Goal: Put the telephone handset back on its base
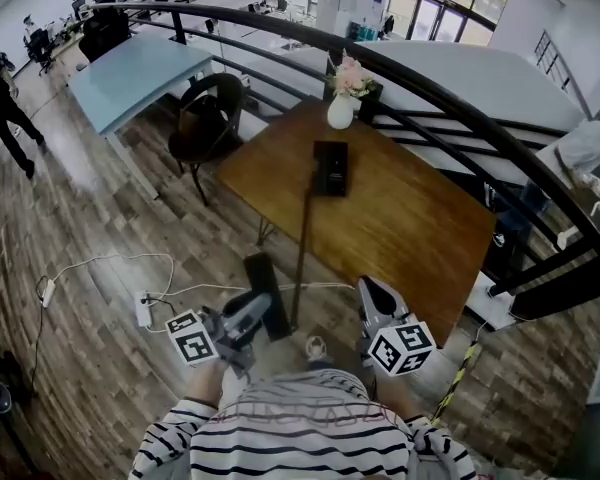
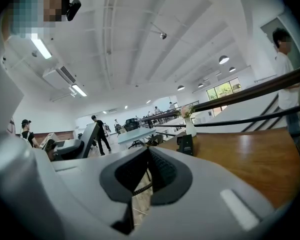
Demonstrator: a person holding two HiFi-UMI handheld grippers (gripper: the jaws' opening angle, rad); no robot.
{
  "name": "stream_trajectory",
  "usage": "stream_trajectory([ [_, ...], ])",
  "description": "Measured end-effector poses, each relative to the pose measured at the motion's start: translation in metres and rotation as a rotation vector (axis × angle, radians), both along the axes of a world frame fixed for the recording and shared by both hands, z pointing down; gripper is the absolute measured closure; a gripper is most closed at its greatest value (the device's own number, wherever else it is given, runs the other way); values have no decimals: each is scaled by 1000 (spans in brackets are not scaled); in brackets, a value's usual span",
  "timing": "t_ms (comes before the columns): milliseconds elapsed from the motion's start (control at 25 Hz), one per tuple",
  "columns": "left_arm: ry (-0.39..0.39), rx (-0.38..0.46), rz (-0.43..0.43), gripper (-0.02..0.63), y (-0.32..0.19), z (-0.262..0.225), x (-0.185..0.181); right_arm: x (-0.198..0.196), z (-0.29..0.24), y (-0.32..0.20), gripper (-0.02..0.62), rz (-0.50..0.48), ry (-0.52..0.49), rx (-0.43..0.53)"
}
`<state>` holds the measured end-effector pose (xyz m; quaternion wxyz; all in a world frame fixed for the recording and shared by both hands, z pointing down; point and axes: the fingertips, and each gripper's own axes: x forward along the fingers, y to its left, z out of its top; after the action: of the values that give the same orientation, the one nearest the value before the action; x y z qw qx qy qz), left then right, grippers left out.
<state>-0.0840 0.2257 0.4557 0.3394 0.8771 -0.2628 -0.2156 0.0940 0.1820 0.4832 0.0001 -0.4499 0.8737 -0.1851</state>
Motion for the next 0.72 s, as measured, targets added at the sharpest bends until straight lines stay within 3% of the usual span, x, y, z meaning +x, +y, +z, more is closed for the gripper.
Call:
stream_trajectory([
  [320,-2,-11,-21,531,-74,4,61,47,1,-82,595,-63,9,-2],
  [720,-26,-31,-59,531,-143,18,88,64,21,-155,595,-131,13,-28],
])
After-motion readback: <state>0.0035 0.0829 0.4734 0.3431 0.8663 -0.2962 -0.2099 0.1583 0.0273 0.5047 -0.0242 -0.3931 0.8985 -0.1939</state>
